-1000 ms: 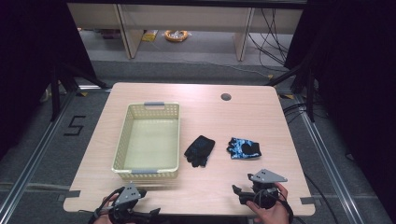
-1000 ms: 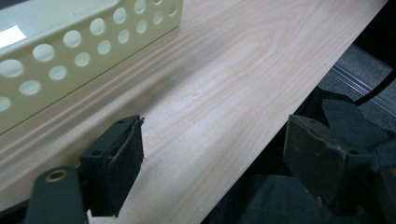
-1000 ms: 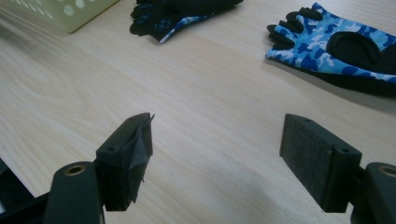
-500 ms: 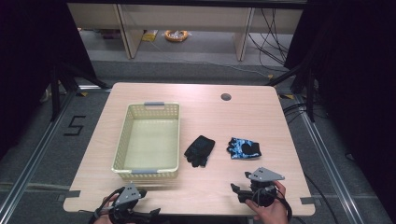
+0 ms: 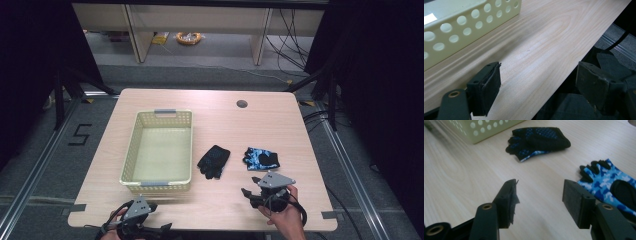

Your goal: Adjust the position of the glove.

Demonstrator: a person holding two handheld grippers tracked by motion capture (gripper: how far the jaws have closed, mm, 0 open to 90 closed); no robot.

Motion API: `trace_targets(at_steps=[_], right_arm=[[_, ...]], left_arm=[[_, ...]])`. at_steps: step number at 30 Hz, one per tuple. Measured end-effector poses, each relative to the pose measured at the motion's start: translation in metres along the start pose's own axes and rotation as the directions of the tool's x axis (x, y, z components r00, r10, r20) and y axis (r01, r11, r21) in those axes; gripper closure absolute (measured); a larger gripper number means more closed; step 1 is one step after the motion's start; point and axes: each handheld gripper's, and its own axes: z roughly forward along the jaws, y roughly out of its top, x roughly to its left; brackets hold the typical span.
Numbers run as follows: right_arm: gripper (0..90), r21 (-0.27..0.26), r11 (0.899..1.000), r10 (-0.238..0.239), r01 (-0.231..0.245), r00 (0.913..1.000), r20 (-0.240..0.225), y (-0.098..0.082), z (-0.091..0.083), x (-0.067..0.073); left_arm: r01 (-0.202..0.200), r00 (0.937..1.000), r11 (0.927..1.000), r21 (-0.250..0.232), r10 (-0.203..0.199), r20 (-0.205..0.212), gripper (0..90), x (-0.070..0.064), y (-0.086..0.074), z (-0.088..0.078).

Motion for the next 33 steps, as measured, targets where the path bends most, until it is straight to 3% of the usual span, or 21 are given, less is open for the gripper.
trace_targets(at_steps=[1,2,3,11,17,18,20,22,23,25,26,29,31,33], right_arm=[[46.6,-0.009,1.000,-0.013,0.013,0.9999,-0.003,0.003,0.003,-0.001],[47.2,-0.006,1.000,0.002,-0.002,1.0000,-0.005,0.006,0.005,-0.001],[48.4,-0.004,1.000,-0.012,0.012,0.9999,-0.007,0.010,0.008,-0.002],[55.9,-0.005,0.997,-0.082,0.082,0.9960,-0.034,0.050,0.043,-0.006],[58.5,0.014,0.995,-0.102,0.102,0.9935,-0.052,0.074,0.072,-0.014],[58.9,0.022,0.994,-0.104,0.106,0.9925,-0.065,0.077,0.076,-0.015],[59.3,0.038,0.992,-0.117,0.120,0.9910,-0.065,0.082,0.086,-0.017],[59.8,0.038,0.992,-0.118,0.121,0.9905,-0.070,0.086,0.095,-0.019],[59.8,0.045,0.992,-0.111,0.114,0.9912,-0.072,0.087,0.098,-0.020],[59.6,0.066,0.992,-0.106,0.111,0.9913,-0.078,0.089,0.104,-0.023],[59.7,0.063,0.993,-0.099,0.104,0.9921,-0.077,0.090,0.108,-0.025],[59.0,0.069,0.993,-0.087,0.092,0.9930,-0.081,0.091,0.115,-0.030],[58.1,0.091,0.993,-0.066,0.073,0.9945,-0.082,0.092,0.123,-0.031],[58.0,0.097,0.993,-0.060,0.069,0.9939,-0.092,0.093,0.125,-0.031]], left_arm=[[0.021,0.9998,0.9998,-0.001,-0.021,0.001,19.7,-0.001,0.000,0.000],[0.001,1.0000,1.0000,0.003,-0.001,-0.001,19.7,0.000,0.000,0.000],[-0.003,1.0000,1.0000,0.002,0.003,-0.001,19.6,0.000,0.000,0.000],[-0.006,1.0000,1.0000,-0.003,0.006,-0.007,19.7,0.001,0.000,-0.002],[-0.006,1.0000,1.0000,0.001,0.006,0.002,19.7,0.001,0.000,-0.002],[-0.028,0.9996,0.9994,0.019,0.028,-0.009,19.7,0.003,0.001,-0.003],[0.006,0.9998,1.0000,0.004,-0.006,-0.018,19.7,0.001,0.000,-0.001],[-0.003,1.0000,0.9996,0.027,0.003,0.000,19.7,0.002,0.001,-0.004],[0.003,0.9999,1.0000,0.007,-0.003,-0.013,19.7,0.002,0.000,-0.002],[-0.006,0.9999,0.9999,0.015,0.006,-0.012,19.7,0.002,0.000,-0.002],[0.023,0.9997,0.9997,-0.012,-0.023,0.002,19.7,-0.001,0.000,-0.001],[0.006,1.0000,0.9999,-0.012,-0.006,0.005,19.7,0.000,0.000,-0.001],[-0.026,0.9996,0.9995,0.018,0.026,-0.010,19.7,0.003,0.000,-0.003],[0.009,0.9999,1.0000,0.003,-0.009,-0.014,19.7,0.001,0.000,-0.002]])
